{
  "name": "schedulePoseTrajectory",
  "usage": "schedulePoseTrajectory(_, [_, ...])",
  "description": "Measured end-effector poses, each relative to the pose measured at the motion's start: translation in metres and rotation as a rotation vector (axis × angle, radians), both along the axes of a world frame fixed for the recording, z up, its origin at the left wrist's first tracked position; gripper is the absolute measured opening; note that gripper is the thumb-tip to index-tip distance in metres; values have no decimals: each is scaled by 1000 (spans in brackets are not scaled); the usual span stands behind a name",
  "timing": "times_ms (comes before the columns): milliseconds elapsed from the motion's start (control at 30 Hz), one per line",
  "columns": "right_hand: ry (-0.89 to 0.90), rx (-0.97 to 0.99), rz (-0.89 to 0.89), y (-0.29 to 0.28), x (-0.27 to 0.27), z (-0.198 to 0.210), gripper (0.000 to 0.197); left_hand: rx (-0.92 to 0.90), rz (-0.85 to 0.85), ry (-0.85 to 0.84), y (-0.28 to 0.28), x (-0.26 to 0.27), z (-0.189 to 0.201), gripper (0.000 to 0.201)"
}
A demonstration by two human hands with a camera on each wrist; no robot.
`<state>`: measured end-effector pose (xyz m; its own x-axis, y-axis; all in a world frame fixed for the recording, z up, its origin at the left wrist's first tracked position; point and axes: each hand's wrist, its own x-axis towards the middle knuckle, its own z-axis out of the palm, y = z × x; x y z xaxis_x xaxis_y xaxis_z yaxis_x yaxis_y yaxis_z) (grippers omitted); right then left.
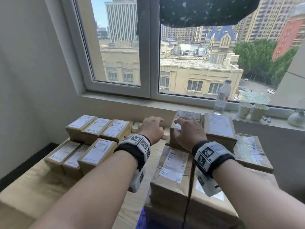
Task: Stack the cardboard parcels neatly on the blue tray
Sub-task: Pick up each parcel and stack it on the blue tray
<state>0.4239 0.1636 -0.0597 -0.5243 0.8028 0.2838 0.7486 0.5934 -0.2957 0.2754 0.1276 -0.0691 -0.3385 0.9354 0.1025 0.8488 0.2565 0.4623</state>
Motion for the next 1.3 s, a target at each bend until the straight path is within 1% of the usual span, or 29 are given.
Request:
schedulePoseTrajectory(167, [16, -43, 43, -31, -52, -8, 39, 5, 46, 3, -39, -48, -3, 44])
schedulePoseTrajectory(467, [-57, -150, 61, -106, -153, -32, 44, -50, 134, -48, -125, -155, -22, 43])
schedulePoseTrajectory(567, [-58, -187, 37, -127, -185, -39, 44, -52, 152, -81, -147, -188, -33, 45])
schedulePoseTrajectory(667, [-34, -236, -8, -142, -216, -49, 44, -42, 164, -111, -166, -217, -48, 43])
schedulePoseTrajectory(800, [19, -362, -83, -160, -252, -68, 44, -42, 190, -193, -189, -250, -65, 42])
schedulePoseTrajectory(933, [52, -451, -151, -170, -275, -84, 41, -16, 203, -301, -199, -273, -78, 44])
schedulePoseTrajectory(1067, [79, -486, -198, -171, -285, -96, 40, -32, 206, -382, -196, -281, -94, 46])
schedulePoseTrajectory(1300, [121, -544, -262, -148, -298, -116, 43, -67, 223, -436, -168, -298, -109, 48])
